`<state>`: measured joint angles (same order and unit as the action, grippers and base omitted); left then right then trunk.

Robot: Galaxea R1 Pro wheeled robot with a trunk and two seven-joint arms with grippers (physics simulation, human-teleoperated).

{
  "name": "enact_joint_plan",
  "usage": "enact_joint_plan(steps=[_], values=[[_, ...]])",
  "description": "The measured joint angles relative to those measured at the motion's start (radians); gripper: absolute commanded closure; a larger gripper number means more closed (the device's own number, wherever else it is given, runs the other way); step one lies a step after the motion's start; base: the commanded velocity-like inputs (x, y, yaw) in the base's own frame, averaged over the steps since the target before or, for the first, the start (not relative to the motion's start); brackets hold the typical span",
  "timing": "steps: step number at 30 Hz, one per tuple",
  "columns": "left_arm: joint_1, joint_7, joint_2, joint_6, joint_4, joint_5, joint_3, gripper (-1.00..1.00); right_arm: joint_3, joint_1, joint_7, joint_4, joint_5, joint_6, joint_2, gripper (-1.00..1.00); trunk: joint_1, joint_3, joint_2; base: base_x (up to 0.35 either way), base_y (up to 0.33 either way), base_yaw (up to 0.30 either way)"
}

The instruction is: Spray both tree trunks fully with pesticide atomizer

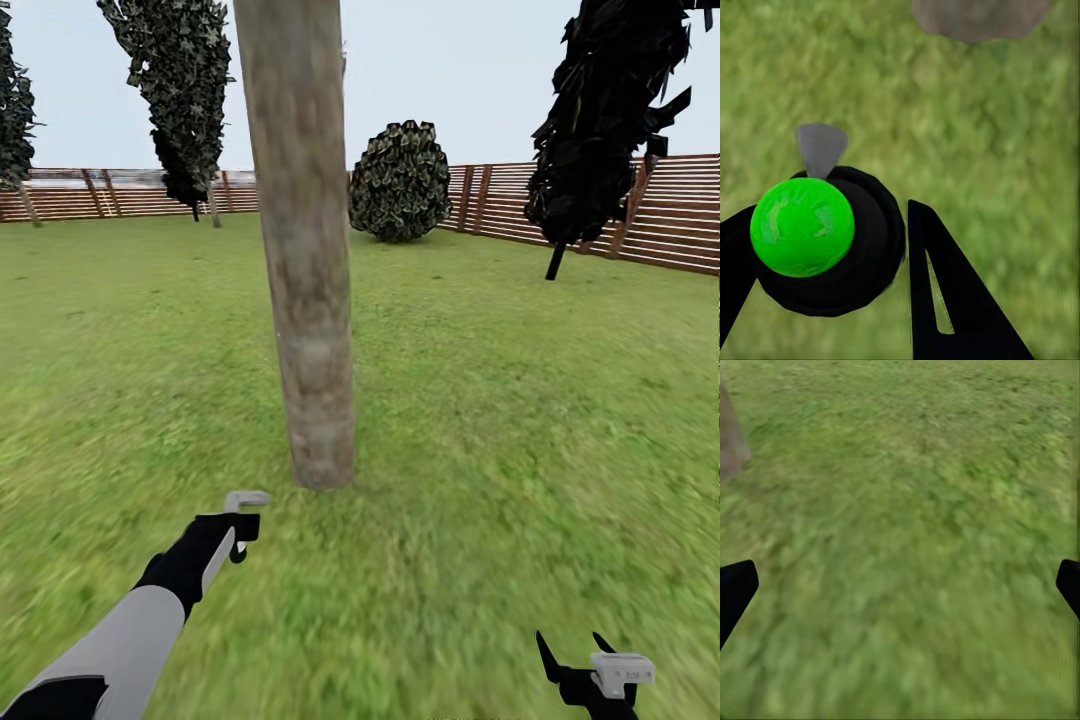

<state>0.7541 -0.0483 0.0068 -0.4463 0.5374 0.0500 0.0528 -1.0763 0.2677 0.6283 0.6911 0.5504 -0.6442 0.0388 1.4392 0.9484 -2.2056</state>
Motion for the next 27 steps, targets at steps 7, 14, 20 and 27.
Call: enact_joint_plan(steps=[7,14,20,27], values=[[-0.004,0.001,0.002,-0.001,0.007,0.001,-0.002,1.00,0.002,0.000,0.000,0.000,0.000,0.000,0.000,-1.00,0.000,0.000,0.000,0.000,-0.005,-0.207],[0.002,0.007,-0.014,-0.009,0.014,0.012,-0.024,1.00,0.003,0.000,0.001,-0.001,0.000,0.001,0.002,-1.00,0.000,0.000,0.000,0.000,0.000,-0.017],[0.010,0.014,-0.021,-0.019,0.012,0.020,-0.026,1.00,0.003,0.000,0.001,-0.002,0.000,0.001,0.002,-1.00,0.000,0.000,0.000,0.000,0.000,0.000],[0.014,0.015,-0.023,-0.022,0.018,0.012,-0.031,1.00,0.003,0.000,0.001,-0.001,0.000,0.001,0.002,-1.00,0.000,0.000,0.000,0.000,0.000,-0.174]])
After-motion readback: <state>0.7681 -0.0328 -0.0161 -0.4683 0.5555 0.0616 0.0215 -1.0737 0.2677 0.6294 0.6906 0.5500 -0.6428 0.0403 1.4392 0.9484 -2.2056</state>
